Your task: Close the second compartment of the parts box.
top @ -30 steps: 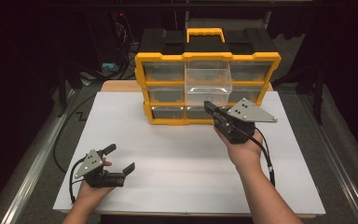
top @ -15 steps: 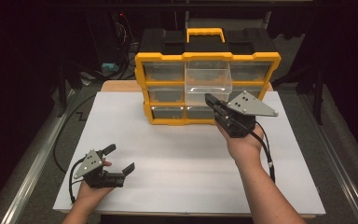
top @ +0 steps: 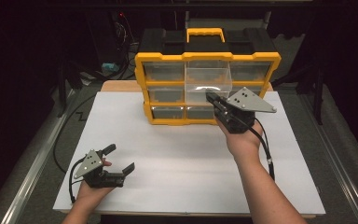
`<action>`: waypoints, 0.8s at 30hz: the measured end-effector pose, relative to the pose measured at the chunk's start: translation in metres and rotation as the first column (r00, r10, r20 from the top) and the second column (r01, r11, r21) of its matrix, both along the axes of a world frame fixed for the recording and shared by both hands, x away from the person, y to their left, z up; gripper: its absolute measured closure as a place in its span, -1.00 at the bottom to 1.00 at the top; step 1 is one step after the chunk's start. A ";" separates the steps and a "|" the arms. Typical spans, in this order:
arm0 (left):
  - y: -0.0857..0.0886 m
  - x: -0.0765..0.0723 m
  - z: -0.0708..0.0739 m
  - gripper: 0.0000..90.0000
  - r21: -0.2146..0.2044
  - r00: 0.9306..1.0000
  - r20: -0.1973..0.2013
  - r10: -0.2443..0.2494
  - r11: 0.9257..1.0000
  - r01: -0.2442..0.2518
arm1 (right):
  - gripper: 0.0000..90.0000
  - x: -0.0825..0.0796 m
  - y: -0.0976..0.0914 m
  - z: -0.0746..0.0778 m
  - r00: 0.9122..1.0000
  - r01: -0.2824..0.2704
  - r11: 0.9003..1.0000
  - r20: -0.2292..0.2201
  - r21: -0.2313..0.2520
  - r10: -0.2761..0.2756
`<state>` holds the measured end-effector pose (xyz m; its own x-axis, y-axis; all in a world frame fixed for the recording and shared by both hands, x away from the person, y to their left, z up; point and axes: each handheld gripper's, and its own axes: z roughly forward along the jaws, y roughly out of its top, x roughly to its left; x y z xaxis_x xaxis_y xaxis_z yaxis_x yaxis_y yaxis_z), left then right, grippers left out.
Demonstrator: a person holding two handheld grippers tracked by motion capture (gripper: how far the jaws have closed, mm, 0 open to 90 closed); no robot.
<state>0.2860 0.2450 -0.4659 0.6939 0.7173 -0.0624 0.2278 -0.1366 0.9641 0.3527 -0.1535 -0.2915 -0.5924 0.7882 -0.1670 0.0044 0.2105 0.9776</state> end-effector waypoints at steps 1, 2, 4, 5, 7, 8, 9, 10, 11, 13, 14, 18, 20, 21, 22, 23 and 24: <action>0.000 0.000 0.000 -0.99 -0.001 1.000 0.000 0.001 1.000 -0.001 | 1.00 0.001 0.000 0.001 1.000 0.001 1.000 0.001 -0.001 -0.001; 0.000 -0.001 0.000 -0.99 0.000 1.000 0.001 0.001 1.000 -0.001 | 1.00 0.002 0.001 0.001 1.000 0.002 1.000 0.000 0.001 -0.002; 0.000 -0.001 0.000 -0.99 0.000 1.000 0.002 -0.001 1.000 0.001 | 1.00 0.004 0.002 0.002 1.000 0.006 1.000 0.004 -0.007 -0.006; 0.001 -0.001 0.001 -0.99 -0.001 1.000 0.003 -0.001 1.000 0.001 | 1.00 0.005 0.002 0.003 1.000 0.009 1.000 0.004 -0.011 -0.009; 0.001 -0.001 0.001 -0.99 -0.004 1.000 0.002 0.001 1.000 -0.001 | 1.00 0.008 0.003 0.004 1.000 0.017 1.000 0.011 -0.021 -0.017; 0.001 -0.001 0.001 -0.99 -0.008 1.000 0.001 0.003 1.000 -0.003 | 1.00 0.009 0.002 0.004 1.000 0.020 1.000 0.011 -0.024 -0.020; 0.002 -0.001 0.001 -0.99 -0.009 1.000 0.002 0.003 1.000 -0.003 | 1.00 0.010 0.002 0.005 1.000 0.023 1.000 0.010 -0.019 -0.023; 0.002 -0.001 0.001 -0.99 -0.008 1.000 0.002 0.003 1.000 -0.003 | 1.00 0.011 0.002 0.005 1.000 0.026 0.999 0.010 -0.020 -0.025; 0.002 -0.001 0.001 -0.99 -0.009 1.000 0.003 0.002 1.000 -0.002 | 1.00 0.013 0.002 0.006 1.000 0.030 0.999 0.010 -0.022 -0.029; 0.002 -0.001 0.001 -0.99 -0.009 1.000 0.004 0.002 1.000 -0.002 | 1.00 0.015 0.001 0.006 0.999 0.033 0.999 0.006 -0.020 -0.033; 0.002 -0.001 0.001 -0.99 -0.009 1.000 0.003 0.002 1.000 -0.002 | 1.00 0.016 0.001 0.006 0.999 0.035 0.999 0.007 -0.022 -0.035; 0.002 -0.001 0.001 -0.99 -0.008 1.000 0.004 0.000 1.000 0.000 | 1.00 0.020 0.002 0.006 0.999 0.040 0.999 0.003 -0.022 -0.040; 0.002 -0.002 0.001 -0.99 -0.010 1.000 0.004 0.000 1.000 0.000 | 1.00 0.022 0.002 0.006 0.999 0.041 0.999 0.001 -0.023 -0.041; 0.002 -0.002 0.001 -0.99 -0.011 1.000 0.005 0.000 1.000 0.000 | 1.00 0.023 0.003 0.006 0.999 0.044 0.999 0.002 -0.022 -0.044; 0.002 -0.002 0.001 -0.99 -0.010 1.000 0.004 0.000 1.000 0.000 | 1.00 0.024 0.003 0.006 0.999 0.045 0.999 0.003 -0.022 -0.045; 0.002 -0.002 0.001 -0.99 -0.009 1.000 0.004 0.000 1.000 0.000 | 1.00 0.026 0.003 0.006 0.999 0.046 0.999 0.004 -0.024 -0.046; 0.002 -0.001 0.001 -0.99 -0.010 1.000 0.003 0.000 1.000 0.000 | 1.00 0.027 0.004 0.006 0.999 0.048 0.999 0.002 -0.023 -0.048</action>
